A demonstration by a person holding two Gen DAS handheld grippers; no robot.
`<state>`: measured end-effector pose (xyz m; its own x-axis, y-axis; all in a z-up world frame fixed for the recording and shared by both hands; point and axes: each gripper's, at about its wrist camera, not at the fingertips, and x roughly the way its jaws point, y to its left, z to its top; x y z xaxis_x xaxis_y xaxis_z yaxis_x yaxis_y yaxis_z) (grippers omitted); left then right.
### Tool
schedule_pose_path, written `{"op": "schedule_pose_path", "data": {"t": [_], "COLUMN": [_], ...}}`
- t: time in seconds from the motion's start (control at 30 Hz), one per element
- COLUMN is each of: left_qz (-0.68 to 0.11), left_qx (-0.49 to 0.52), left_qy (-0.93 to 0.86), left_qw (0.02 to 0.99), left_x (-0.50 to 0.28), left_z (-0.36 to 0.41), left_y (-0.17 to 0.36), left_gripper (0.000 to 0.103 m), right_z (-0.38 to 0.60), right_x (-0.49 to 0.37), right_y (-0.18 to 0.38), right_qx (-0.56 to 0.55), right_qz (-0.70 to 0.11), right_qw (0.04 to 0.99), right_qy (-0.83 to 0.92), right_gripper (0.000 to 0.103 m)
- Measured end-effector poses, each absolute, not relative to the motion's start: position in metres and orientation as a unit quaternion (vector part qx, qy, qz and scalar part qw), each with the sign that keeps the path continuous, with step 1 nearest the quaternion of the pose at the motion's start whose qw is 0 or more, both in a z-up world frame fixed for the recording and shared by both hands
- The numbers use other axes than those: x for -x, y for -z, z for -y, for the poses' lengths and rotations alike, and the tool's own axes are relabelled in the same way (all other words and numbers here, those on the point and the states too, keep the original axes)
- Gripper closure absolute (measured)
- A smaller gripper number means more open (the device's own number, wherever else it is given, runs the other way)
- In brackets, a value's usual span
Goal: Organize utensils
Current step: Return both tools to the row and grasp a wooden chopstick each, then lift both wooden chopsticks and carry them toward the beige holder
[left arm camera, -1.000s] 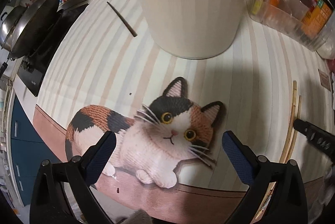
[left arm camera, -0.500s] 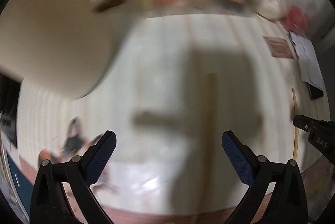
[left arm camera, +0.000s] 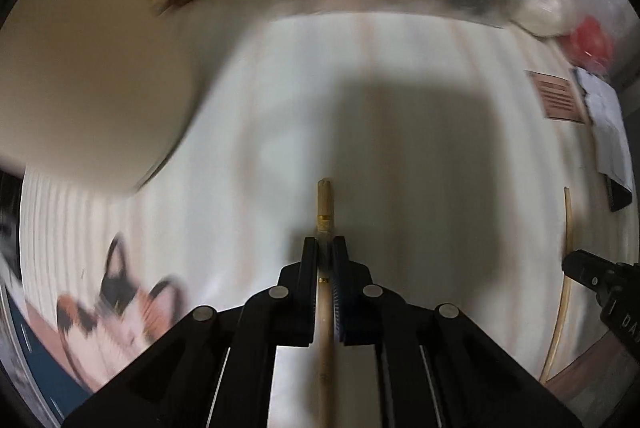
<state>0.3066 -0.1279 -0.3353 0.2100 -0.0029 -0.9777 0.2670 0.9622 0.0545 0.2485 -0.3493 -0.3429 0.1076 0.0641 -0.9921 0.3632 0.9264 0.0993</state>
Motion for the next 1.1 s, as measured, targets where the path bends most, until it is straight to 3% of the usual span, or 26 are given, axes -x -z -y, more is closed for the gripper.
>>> {"op": "schedule_pose_path", "data": {"t": [0.27,1.1], "left_qz": [-0.648,-0.63], "left_qx": [-0.039,-0.071], "left_qy": [0.012,0.022], "left_qw": [0.76,0.773], "left_x": [-0.274,-0.317], "left_z": [0.033,0.056], "left_y": [0.337,0.334], "left_gripper": [0.098,0.098], "right_z": [0.266,0.23], "right_x": [-0.255,-0.32], "right_y": [0.347,0.371], "right_qx": [-0.097,-0.035], "right_qz": [-0.689,-0.723], "right_qw": [0.718,0.689], "right_qy": [0.0,0.018], "right_gripper": [0.097,0.097]}}
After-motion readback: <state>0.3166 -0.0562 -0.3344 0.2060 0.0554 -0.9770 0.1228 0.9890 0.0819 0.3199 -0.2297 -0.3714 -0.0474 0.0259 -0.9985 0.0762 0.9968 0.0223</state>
